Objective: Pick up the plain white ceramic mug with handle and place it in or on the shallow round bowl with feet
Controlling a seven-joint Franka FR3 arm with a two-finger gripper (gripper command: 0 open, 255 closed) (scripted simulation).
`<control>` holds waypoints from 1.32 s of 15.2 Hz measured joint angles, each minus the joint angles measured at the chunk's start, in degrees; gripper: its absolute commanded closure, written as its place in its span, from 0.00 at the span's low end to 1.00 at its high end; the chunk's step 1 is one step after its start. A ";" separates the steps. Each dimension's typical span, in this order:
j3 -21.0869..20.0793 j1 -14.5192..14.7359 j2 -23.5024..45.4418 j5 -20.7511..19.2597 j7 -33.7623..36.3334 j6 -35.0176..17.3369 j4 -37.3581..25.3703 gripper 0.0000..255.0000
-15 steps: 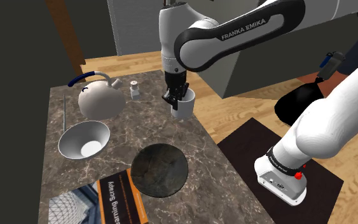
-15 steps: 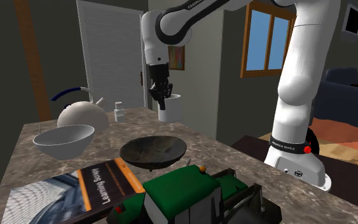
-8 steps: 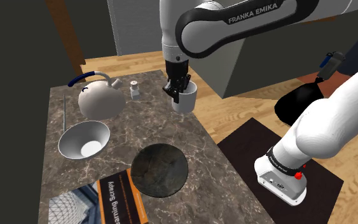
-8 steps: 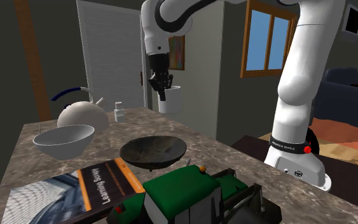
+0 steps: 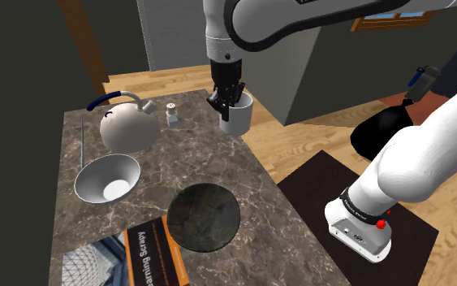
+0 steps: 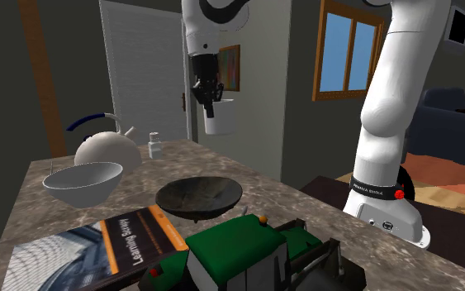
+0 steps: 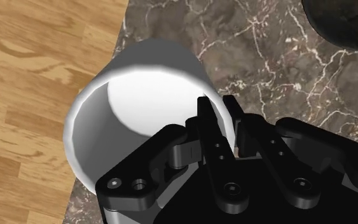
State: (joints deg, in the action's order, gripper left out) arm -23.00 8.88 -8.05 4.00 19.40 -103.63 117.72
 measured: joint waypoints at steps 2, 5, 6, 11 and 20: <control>-0.88 0.76 -0.48 0.50 1.47 0.86 -0.47 1.00; -2.89 2.30 -0.25 1.06 4.92 1.96 -1.98 1.00; -3.66 2.92 -0.42 1.38 6.23 2.45 -2.39 1.00; -8.10 6.08 1.34 1.90 13.76 2.36 -4.37 1.00; -15.49 12.05 9.24 -0.96 28.36 4.20 -13.69 1.00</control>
State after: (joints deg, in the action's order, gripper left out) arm -38.49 20.93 1.19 3.04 47.76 -99.43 104.03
